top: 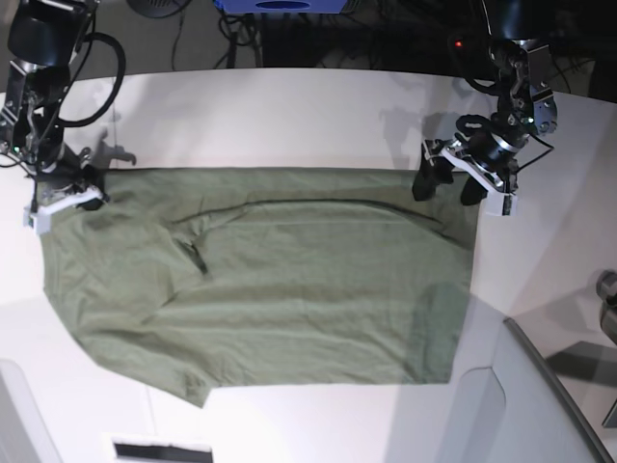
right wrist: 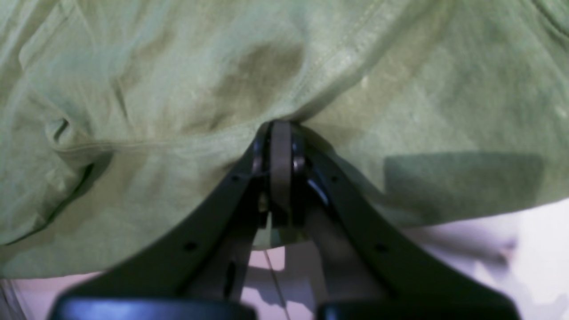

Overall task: Layout the t-shirt on the table in an organized manner, then fold the t-shirt properly
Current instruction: 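Grasp the folded edge corners with both grippers and tug outward, then release the shirt and lift both grippers away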

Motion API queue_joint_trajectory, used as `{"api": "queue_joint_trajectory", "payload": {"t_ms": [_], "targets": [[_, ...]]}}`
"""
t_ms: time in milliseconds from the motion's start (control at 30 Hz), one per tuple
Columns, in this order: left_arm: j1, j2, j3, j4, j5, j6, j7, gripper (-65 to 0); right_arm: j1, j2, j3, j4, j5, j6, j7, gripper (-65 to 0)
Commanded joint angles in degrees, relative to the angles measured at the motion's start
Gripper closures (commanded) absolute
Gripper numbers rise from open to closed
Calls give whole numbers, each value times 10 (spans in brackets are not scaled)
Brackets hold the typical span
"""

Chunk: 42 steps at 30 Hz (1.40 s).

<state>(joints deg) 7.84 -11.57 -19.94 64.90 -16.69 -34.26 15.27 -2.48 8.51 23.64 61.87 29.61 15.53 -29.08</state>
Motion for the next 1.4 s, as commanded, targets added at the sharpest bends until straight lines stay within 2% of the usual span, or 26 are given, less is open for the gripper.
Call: {"api": "queue_joint_trajectory", "payload": {"t_ms": [0,167,267,300,367,433,500,600,633,667,733,800,867,900,933,1000,1100,1167,1233,1267,1367], "targets": [[5,-5,-1,20,-1,5,7,-576,-6,5,1,5,-16,-9,-23,0],[8,-6,-2,61,-1,5,12,-576,-21,2,1,73,-16,-7,-24,0],[11,-2,-42,103,-1,5,22,-578,-37,1,1,140,-14,-7,-26,0],[13,4,-59,122,-5,3,42,-578,-42,0,2,158,-13,-7,-26,-2],[15,7,-102,168,-42,3,107,-578,-55,-9,27,184,28,-8,-29,-6],[26,5,-135,212,-104,2,162,-578,-57,-13,84,191,98,-8,-64,-78],[48,-17,-147,244,-170,2,183,-578,-57,-13,133,191,151,-8,-111,-215],[76,-60,-129,256,-237,2,183,-553,-57,-13,189,191,198,-7,-144,-435],[81,-77,-114,255,-240,2,182,-507,-57,-13,207,191,206,-7,-147,-476],[83,-91,-99,252,-240,2,179,-451,-57,-13,222,190,211,-6,-148,-482],[84,-109,-82,236,-241,2,176,-291,-55,-12,247,170,213,-5,-149,-477],[79,-110,-81,209,-241,2,176,-132,-43,-9,258,133,213,-5,-149,-476],[78,-109,-81,189,-241,1,175,-36,-34,-4,262,91,213,-5,-149,-476],[78,-106,-81,181,-241,1,175,-18,-30,3,259,71,213,-5,-149,-476],[78,-106,-78,175,-241,1,175,-28,-26,6,259,52,213,-5,-149,-476],[79,-106,-80,164,-241,1,176,-91,-18,8,260,17,212,-5,-147,-476],[82,-110,-81,141,-241,1,176,-247,-3,21,259,-20,211,1,-147,-476],[82,-110,-81,126,-241,1,176,-364,10,30,258,-51,210,20,-147,-476],[82,-110,-81,109,-241,1,176,-438,23,38,260,-82,209,40,-147,-474],[82,-110,-81,98,-241,1,176,-453,27,43,260,-96,209,46,-147,-474],[78,-110,-81,64,-241,1,176,-436,38,47,258,-131,208,51,-146,-474]]}}
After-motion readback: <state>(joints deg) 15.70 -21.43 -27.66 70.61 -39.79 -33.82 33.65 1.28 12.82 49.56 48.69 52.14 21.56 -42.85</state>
